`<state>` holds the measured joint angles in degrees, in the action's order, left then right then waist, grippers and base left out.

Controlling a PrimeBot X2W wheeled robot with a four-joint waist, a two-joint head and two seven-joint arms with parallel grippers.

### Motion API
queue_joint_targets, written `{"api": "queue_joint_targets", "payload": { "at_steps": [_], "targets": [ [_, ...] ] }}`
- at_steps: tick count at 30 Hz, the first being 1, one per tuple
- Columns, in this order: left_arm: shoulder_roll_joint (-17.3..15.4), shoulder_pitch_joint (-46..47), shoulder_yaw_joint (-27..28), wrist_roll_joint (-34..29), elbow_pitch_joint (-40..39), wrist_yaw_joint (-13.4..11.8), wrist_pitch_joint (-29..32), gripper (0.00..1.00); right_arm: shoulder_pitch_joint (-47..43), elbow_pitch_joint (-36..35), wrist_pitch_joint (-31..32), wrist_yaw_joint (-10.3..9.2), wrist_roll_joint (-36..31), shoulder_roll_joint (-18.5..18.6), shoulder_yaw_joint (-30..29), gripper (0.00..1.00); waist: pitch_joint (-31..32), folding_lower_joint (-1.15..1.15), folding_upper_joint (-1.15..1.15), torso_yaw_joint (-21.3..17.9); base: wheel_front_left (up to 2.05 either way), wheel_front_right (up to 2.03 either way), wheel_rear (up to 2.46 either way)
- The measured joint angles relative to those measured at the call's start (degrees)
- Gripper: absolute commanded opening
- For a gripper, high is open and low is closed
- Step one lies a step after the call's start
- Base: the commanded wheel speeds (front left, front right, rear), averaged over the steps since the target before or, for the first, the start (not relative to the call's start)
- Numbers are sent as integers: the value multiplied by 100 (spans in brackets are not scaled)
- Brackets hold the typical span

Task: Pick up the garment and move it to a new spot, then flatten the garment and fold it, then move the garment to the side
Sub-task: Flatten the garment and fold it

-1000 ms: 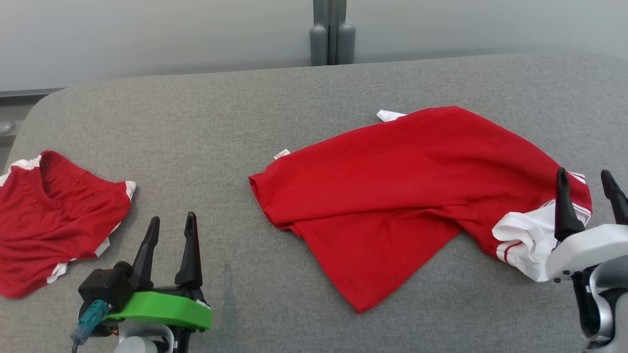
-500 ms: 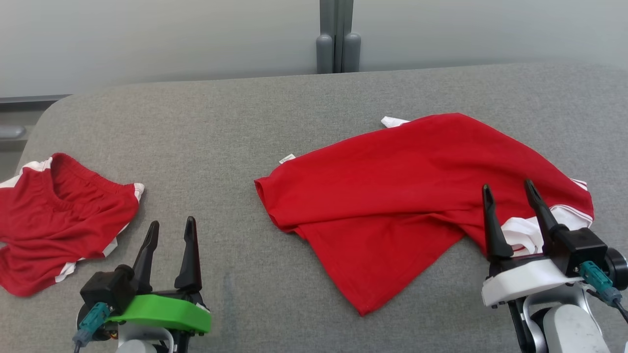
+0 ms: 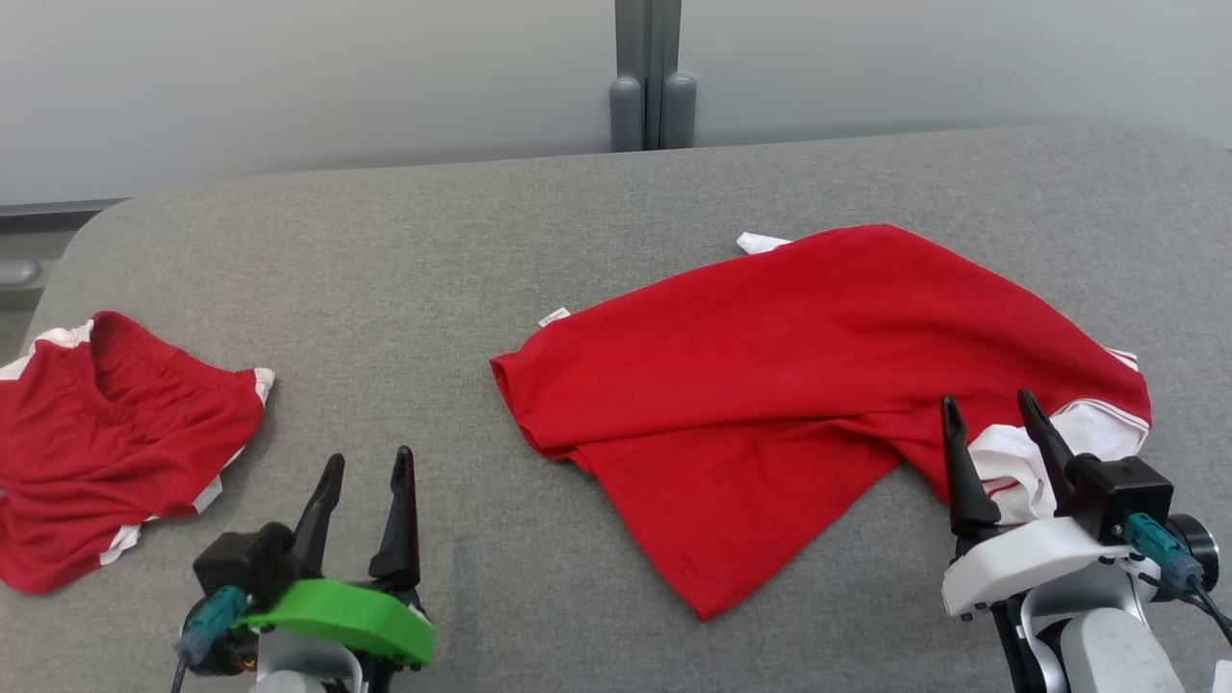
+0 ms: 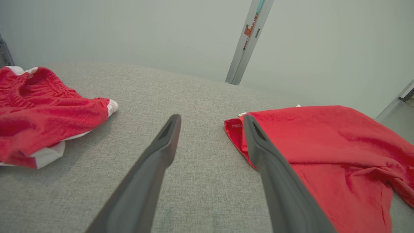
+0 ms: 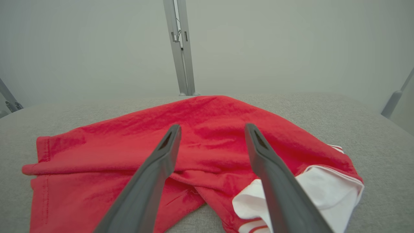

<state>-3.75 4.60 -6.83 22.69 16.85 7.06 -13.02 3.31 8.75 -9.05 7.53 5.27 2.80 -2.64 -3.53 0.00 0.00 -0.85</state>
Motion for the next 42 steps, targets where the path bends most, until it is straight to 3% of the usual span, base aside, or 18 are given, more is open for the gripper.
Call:
{"api": "queue_joint_targets", "payload": {
  "at_steps": [11, 17, 22, 27, 28, 29, 30, 38, 42],
  "targets": [
    [79, 1425, -964, 938, 1407, 1, 1839, 100, 190, -48, 35, 0, -109, 0, 213, 100, -328, 0, 0, -294, 0, 0, 0],
    [92, 1884, -1269, 1317, 1950, -548, 2309, 100, 320, 46, -40, 0, -88, 1, 419, 100, -488, 0, 0, -629, 0, 0, 0],
    [98, 2060, -1449, 1437, 2206, -917, 2268, 100, 352, 171, -115, 0, -7, 2, 517, 100, -582, 0, 0, -918, 0, 0, 0],
    [70, 2164, -1685, 1504, 2398, -970, 2299, 100, 366, 231, -165, 0, 33, 1, 572, 100, -625, 0, 0, -1118, 0, 0, 0],
    [71, 2185, -1762, 1526, 2415, -911, 2306, 89, 379, 236, -169, 0, 52, 2, 572, 100, -629, 0, 0, -1147, 0, 0, 0],
    [77, 2191, -1839, 1552, 2423, -851, 2301, 39, 388, 237, -174, 0, 62, 3, 571, 100, -632, 0, 0, -1171, 0, 0, 0],
    [77, 2192, -1902, 1552, 2429, -805, 2269, 0, 392, 237, -185, 0, 62, 3, 572, 100, -633, 0, 0, -1184, 0, 0, 0],
    [34, 2376, -2111, 1403, 2629, -720, 1812, 0, 394, 235, -198, 0, 62, 2, 547, 100, -627, 0, 0, -1135, 0, 0, 0],
    [-200, 2613, -2031, 1295, 2616, -777, 1519, 0, 396, 222, -199, 0, 67, 2, 506, 100, -657, 0, 0, -1058, 0, 0, 0]
  ]
}}
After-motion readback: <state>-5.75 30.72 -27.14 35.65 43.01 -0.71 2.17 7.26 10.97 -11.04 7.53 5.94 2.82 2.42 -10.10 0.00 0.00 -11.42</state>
